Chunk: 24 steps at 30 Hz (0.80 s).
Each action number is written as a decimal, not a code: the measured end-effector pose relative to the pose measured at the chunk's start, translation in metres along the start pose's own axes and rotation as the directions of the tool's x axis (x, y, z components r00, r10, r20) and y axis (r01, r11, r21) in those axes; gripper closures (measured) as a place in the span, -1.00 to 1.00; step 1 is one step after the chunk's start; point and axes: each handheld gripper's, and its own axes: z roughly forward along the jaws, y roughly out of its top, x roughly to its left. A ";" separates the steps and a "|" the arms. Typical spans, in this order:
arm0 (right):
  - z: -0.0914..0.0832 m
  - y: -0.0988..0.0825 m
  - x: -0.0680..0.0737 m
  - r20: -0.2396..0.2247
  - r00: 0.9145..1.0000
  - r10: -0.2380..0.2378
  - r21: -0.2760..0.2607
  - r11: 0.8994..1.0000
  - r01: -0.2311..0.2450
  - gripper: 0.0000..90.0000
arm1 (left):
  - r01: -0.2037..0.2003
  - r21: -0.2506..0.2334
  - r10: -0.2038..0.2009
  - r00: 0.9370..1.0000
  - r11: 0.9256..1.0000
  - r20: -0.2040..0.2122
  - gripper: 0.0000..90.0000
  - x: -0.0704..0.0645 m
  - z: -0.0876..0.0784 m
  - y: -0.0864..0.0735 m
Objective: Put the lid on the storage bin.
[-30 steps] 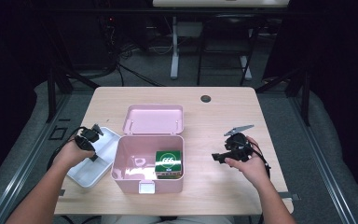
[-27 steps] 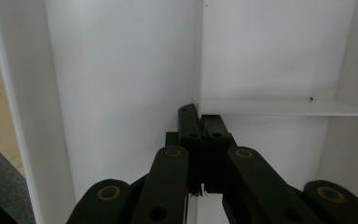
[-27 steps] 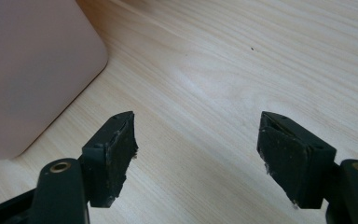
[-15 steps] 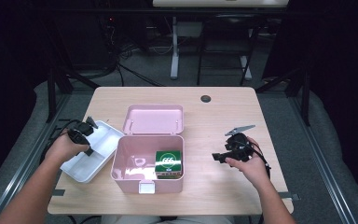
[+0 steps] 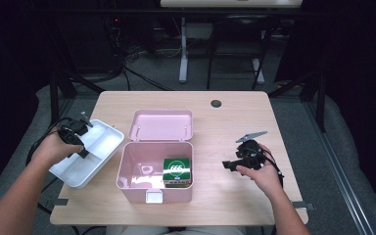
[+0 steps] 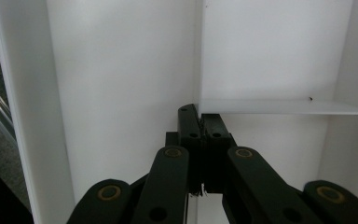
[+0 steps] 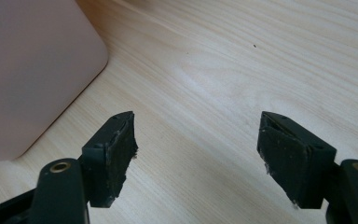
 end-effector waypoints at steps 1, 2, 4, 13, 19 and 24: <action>0.000 0.000 0.000 0.000 1.000 0.000 0.000 1.000 0.000 -0.39 | -0.004 -0.003 0.004 1.000 1.000 -0.004 0.98 -0.001 -0.003 0.000; 0.000 0.000 0.000 -0.001 1.000 0.000 -0.001 1.000 0.000 -0.39 | -0.009 0.000 0.009 1.000 1.000 -0.006 0.98 -0.001 -0.007 0.000; 0.000 0.000 0.000 -0.002 1.000 0.003 0.000 1.000 -0.003 -0.39 | -0.017 -0.008 0.016 1.000 1.000 -0.012 0.98 -0.002 -0.013 0.000; 0.000 -0.001 -0.001 0.001 1.000 0.005 0.003 1.000 -0.005 -0.39 | -0.077 -0.031 0.077 0.997 0.997 -0.028 0.98 -0.012 -0.039 0.006; 0.001 -0.001 -0.001 -0.003 1.000 0.005 0.006 1.000 -0.005 -0.39 | -0.174 -0.041 0.173 0.985 0.984 -0.029 0.98 -0.024 -0.052 0.008; 0.001 -0.001 -0.001 -0.005 1.000 0.005 0.006 1.000 -0.005 -0.39 | -0.283 -0.054 0.282 0.959 0.958 -0.026 0.98 -0.040 -0.062 0.009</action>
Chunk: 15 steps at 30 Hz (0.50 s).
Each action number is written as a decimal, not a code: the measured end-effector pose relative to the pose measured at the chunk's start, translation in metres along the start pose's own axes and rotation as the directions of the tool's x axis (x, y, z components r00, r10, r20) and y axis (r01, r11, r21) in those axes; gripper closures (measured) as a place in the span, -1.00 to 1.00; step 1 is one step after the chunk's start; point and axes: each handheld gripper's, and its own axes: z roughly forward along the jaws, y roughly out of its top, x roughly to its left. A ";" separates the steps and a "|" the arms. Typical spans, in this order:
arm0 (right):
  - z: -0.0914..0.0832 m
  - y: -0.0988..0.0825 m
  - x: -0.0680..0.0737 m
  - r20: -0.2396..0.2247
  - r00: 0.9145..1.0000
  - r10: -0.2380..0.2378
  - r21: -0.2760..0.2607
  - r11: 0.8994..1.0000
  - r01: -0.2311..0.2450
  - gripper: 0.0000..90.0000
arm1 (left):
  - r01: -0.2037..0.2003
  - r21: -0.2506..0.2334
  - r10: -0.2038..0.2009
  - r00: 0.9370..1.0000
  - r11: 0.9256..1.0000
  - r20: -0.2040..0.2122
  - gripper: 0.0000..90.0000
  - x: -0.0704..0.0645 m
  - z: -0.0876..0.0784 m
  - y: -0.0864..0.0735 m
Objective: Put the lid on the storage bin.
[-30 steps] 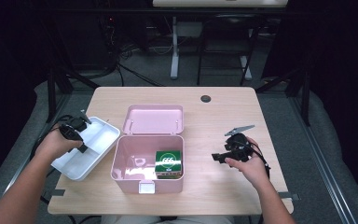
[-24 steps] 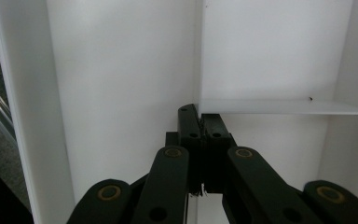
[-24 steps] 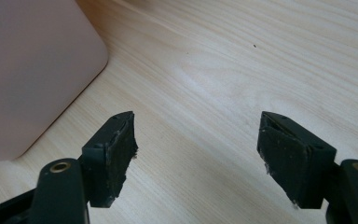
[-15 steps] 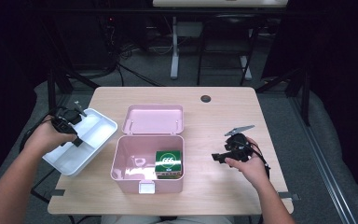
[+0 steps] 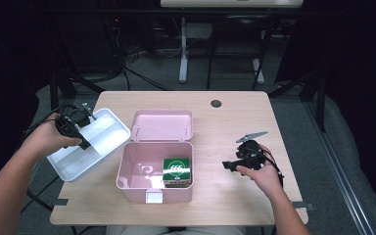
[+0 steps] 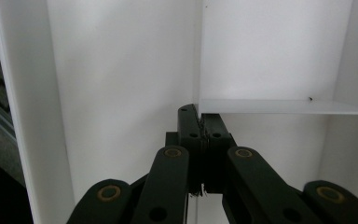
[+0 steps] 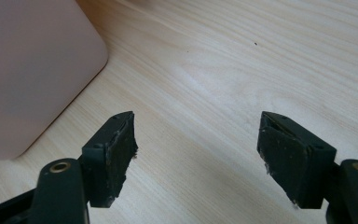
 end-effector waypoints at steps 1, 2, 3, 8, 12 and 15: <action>0.000 0.000 0.000 -0.002 1.000 0.000 -0.001 1.000 0.000 -0.39 | -0.029 -0.003 0.029 1.000 1.000 -0.003 0.98 -0.003 -0.002 0.002; 0.001 0.000 0.000 -0.004 1.000 -0.001 0.002 1.000 0.001 -0.39 | -0.055 -0.006 0.055 0.998 0.998 -0.008 0.98 -0.007 -0.005 0.004; 0.002 -0.001 0.000 -0.004 1.000 -0.001 0.002 1.000 0.001 -0.39 | -0.071 -0.009 0.071 0.997 0.997 -0.008 0.98 -0.010 -0.007 0.006; 0.004 -0.001 0.001 -0.007 1.000 -0.002 0.011 1.000 0.002 -0.39 | -0.178 -0.006 0.178 0.984 0.984 -0.003 0.98 -0.027 -0.016 0.017; 0.005 -0.001 0.001 -0.011 1.000 0.004 0.011 1.000 -0.004 -0.39 | -0.261 -0.003 0.261 0.965 0.965 -0.006 0.98 -0.040 -0.017 0.028; 0.006 -0.002 0.000 -0.014 1.000 0.010 0.013 1.000 -0.010 -0.39 | -0.290 0.003 0.290 0.957 0.957 -0.009 0.98 -0.048 -0.017 0.034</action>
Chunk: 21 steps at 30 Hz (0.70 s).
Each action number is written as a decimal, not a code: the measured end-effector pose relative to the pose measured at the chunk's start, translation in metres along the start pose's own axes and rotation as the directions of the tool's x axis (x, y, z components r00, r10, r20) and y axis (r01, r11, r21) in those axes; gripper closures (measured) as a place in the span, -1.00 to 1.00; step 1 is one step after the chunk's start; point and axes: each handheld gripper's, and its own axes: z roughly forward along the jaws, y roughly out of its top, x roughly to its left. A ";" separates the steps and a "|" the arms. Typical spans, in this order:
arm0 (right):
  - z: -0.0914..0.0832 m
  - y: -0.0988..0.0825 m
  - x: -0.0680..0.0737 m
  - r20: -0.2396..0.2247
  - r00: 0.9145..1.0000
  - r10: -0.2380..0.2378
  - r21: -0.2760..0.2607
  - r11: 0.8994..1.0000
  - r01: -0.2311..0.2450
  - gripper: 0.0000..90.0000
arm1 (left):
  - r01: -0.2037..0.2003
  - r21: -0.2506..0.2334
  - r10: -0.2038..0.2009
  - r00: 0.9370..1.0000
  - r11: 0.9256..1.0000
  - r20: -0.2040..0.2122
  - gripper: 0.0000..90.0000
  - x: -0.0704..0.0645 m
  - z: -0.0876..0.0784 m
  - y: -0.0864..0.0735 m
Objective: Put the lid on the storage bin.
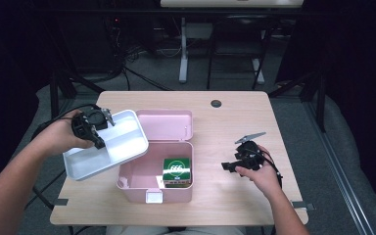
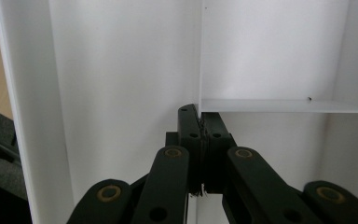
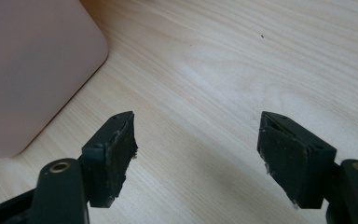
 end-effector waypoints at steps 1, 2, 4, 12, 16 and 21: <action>0.000 0.000 0.000 -0.001 1.000 -0.003 0.002 1.000 0.003 -0.39 | -0.027 0.007 0.027 1.000 1.000 0.003 0.98 -0.003 0.000 0.004; 0.001 0.000 0.000 -0.003 1.000 -0.002 0.004 1.000 0.002 -0.39 | -0.051 0.008 0.051 0.999 0.999 0.002 0.98 -0.005 0.001 0.007; 0.001 0.000 0.000 -0.003 1.000 -0.003 0.008 1.000 0.003 -0.39 | -0.090 0.013 0.090 0.996 0.996 0.008 0.98 -0.010 0.003 0.013; 0.004 -0.001 0.000 -0.007 1.000 0.001 0.009 1.000 -0.001 -0.39 | -0.170 0.002 0.169 0.985 0.986 0.022 0.98 -0.026 0.010 0.034; 0.004 -0.001 -0.001 -0.011 1.000 0.004 0.005 1.000 -0.004 -0.39 | -0.201 0.001 0.201 0.979 0.980 0.030 0.98 -0.032 0.012 0.043; 0.005 -0.002 -0.001 -0.015 1.000 0.012 0.008 1.000 -0.012 -0.39 | -0.232 -0.005 0.232 0.972 0.973 0.039 0.98 -0.039 0.017 0.052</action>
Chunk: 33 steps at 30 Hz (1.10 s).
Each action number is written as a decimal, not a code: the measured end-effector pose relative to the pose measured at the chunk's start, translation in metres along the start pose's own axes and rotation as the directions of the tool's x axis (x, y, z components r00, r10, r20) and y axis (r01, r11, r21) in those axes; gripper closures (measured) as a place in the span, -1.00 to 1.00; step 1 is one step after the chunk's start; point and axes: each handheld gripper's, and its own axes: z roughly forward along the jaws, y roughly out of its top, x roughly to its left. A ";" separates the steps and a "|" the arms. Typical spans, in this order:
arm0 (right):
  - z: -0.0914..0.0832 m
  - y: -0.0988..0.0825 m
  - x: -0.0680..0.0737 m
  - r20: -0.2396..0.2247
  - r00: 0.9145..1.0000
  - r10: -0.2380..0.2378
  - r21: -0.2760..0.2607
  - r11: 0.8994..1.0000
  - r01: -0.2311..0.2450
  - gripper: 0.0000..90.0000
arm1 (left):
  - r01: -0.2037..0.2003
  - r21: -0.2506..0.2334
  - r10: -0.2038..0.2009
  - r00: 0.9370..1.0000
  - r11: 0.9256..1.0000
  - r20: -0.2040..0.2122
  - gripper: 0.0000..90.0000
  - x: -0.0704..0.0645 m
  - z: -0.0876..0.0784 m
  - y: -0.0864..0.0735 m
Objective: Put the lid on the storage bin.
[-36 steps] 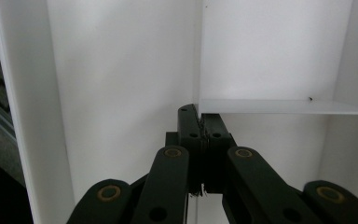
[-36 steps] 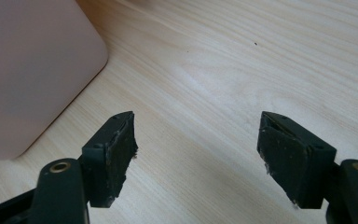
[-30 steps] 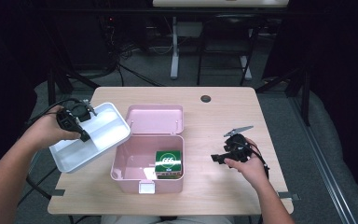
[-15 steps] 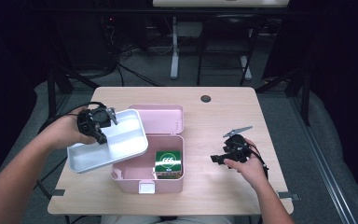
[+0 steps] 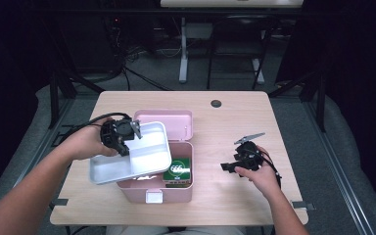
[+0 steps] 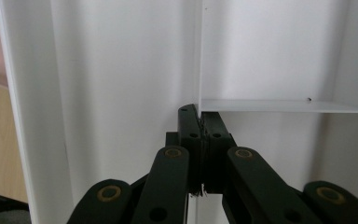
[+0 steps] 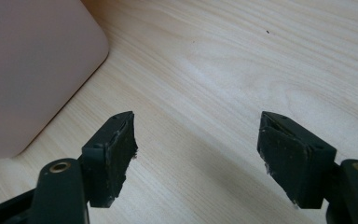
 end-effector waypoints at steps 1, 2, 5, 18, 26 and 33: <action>0.000 0.000 0.000 0.000 1.000 -0.001 0.001 1.000 0.001 -0.39 | -0.010 0.003 0.010 1.000 1.000 0.014 0.98 -0.001 0.001 0.002; 0.000 0.000 0.000 0.000 1.000 0.000 0.001 1.000 0.000 -0.39 | -0.019 0.002 0.019 1.000 1.000 0.010 0.98 -0.002 0.002 0.004; 0.001 0.000 0.000 -0.001 1.000 -0.006 -0.003 1.000 0.006 -0.39 | -0.035 -0.004 0.035 0.999 0.999 0.012 0.98 -0.004 0.006 0.012; 0.000 0.000 -0.002 0.001 1.000 0.006 -0.018 1.000 -0.006 -0.39 | -0.112 -0.019 0.112 0.994 0.994 0.007 0.98 -0.014 0.016 0.045; 0.001 -0.001 -0.003 -0.007 1.000 0.014 -0.016 1.000 -0.014 -0.39 | -0.129 -0.015 0.129 0.992 0.992 0.007 0.98 -0.018 0.021 0.055; 0.001 -0.001 -0.003 -0.009 1.000 0.016 -0.013 1.000 -0.016 -0.39 | -0.154 -0.014 0.155 0.988 0.988 0.016 0.98 -0.022 0.028 0.060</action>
